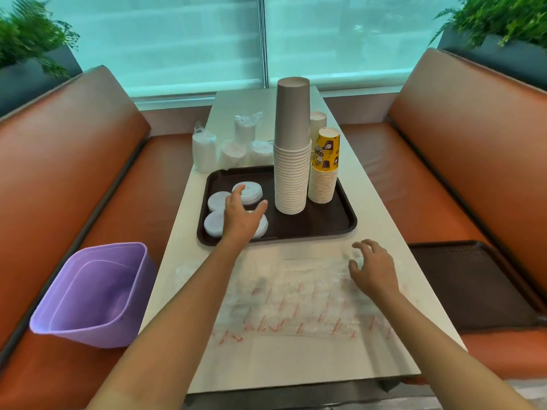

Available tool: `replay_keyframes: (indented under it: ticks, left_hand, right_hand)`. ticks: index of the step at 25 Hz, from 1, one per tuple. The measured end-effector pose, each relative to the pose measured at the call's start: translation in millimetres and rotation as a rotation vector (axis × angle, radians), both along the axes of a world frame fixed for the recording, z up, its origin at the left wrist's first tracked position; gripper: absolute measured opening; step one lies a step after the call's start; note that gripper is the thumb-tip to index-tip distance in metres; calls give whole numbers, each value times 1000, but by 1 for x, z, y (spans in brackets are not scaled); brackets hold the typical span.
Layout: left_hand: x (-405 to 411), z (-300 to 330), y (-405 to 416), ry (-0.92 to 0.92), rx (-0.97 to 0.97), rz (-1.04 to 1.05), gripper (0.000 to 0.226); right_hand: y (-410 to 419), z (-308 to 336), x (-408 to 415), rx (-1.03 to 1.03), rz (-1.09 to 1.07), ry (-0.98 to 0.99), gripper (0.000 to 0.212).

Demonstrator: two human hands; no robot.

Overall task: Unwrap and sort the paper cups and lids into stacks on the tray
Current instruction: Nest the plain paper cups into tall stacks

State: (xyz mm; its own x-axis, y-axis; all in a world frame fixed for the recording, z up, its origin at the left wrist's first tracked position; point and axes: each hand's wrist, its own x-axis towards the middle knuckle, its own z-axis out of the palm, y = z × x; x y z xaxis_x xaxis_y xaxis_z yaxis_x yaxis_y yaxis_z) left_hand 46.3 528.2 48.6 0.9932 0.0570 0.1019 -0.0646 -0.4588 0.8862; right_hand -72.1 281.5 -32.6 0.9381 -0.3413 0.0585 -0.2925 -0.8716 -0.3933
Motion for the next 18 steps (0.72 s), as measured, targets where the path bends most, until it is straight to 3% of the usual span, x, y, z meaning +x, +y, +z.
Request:
replay_keyframes:
  ticks: [4, 8, 12, 18]
  left_hand:
    - [48, 16, -44, 110, -10, -97, 97]
    - [89, 18, -79, 95, -58, -144, 116]
    - [105, 5, -95, 45, -147, -41, 103]
    - [75, -5, -121, 23, -128, -45, 96]
  right_hand:
    - [-5, 3, 26, -148, 29, 77, 39]
    - [-14, 0, 58, -110, 177, 33, 42]
    - [-20, -12, 74, -119, 374, 79, 44]
    - [-29, -26, 77, -70, 403, 145, 57]
